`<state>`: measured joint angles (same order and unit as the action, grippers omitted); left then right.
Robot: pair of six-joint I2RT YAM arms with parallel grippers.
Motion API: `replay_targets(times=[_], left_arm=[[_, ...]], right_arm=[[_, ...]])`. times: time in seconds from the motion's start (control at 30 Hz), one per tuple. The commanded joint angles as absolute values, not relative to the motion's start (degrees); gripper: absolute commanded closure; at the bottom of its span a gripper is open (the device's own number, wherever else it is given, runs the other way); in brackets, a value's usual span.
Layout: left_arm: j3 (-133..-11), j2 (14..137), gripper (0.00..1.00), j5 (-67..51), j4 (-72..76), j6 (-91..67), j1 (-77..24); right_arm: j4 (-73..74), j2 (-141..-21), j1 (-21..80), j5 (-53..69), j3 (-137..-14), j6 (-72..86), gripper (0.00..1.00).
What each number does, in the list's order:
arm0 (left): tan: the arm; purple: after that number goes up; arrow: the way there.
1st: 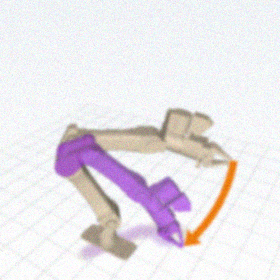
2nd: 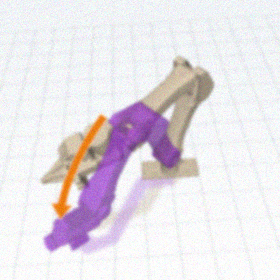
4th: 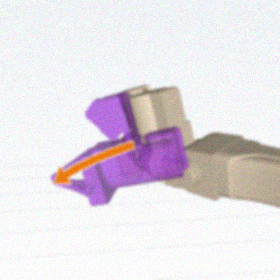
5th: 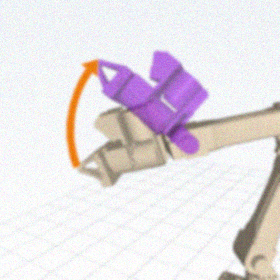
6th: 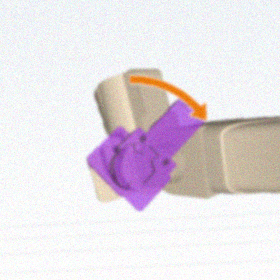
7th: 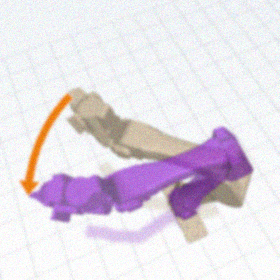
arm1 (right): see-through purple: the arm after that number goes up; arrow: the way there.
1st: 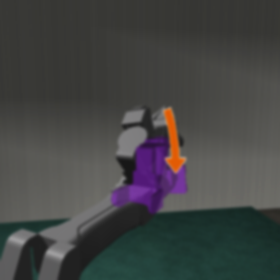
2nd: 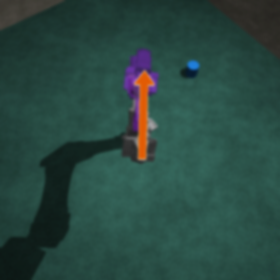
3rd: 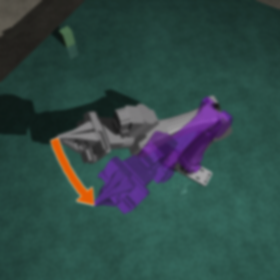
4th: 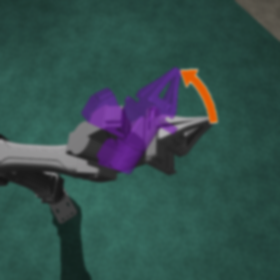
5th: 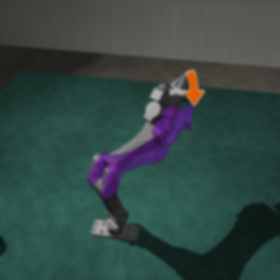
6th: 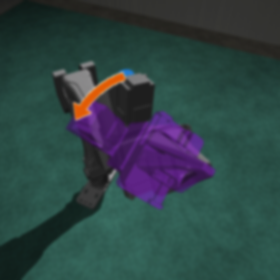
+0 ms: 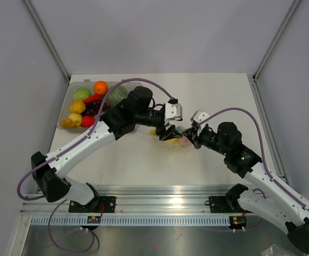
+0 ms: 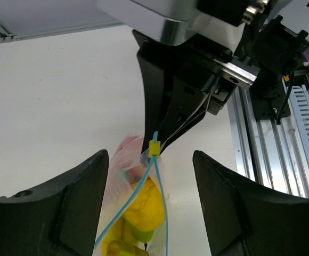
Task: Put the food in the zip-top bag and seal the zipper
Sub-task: Zip the zipper food storage bag at the center of the board.
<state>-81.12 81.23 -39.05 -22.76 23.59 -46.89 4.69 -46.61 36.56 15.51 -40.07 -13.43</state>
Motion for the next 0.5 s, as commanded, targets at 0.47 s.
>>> replay_targets(times=[0.47], left_arm=[[-83.5,85.0,0.55,-36.5,-23.1,26.1,-50.6]], right_arm=[[4.6,-44.9,36.0,17.8,-43.2,-12.5,1.00]])
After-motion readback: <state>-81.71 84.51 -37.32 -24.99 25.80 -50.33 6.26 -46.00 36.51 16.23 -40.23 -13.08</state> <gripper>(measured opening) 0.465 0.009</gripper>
